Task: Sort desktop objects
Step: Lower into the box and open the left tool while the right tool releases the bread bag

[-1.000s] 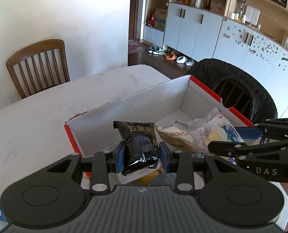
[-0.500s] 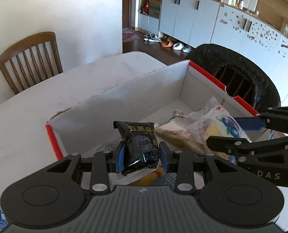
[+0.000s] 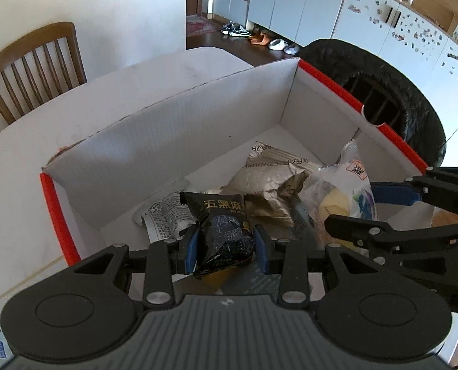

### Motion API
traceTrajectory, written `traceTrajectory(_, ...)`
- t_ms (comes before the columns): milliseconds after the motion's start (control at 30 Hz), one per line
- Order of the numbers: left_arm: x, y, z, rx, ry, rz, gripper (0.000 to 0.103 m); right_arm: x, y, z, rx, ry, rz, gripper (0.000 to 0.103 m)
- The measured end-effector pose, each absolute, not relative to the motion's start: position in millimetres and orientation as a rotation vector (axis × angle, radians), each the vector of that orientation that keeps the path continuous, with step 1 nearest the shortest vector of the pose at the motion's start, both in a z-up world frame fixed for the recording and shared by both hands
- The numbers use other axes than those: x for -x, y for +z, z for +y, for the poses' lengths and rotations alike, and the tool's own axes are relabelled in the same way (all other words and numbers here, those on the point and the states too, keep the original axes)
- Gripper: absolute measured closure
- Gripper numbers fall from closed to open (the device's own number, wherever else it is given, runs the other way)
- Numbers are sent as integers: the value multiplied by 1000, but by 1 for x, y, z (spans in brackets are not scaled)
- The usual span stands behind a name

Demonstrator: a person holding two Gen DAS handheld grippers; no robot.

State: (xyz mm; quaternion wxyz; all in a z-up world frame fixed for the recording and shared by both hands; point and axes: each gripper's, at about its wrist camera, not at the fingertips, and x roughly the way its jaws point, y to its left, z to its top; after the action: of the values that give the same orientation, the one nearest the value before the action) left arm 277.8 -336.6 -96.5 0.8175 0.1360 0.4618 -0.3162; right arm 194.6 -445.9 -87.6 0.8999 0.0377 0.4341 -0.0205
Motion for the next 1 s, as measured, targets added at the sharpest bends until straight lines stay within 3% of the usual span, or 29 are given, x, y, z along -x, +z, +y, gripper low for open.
traceTrajectory(267, -280, -96, -333, -276, -674, 1001, 63, -194, -86, -444, -57, -37, 892, 54)
traceTrajectory(400, -278, -92, -327, -247, -662, 986, 51, -190, -84, -445, -66, -41, 879, 41)
traceTrajectory(500, -275, -87, -325, -228, -671, 975, 45, -184, -81, -446, -74, -42, 863, 36)
traceTrajectory(600, -269, -79, -323, -212, -667, 944, 32, -178, -77, -446, -79, -36, 848, 32)
traceTrajectory(1000, -245, -45, -300, -160, -699, 857, 32, -150, -52, -442, -115, -33, 786, 27)
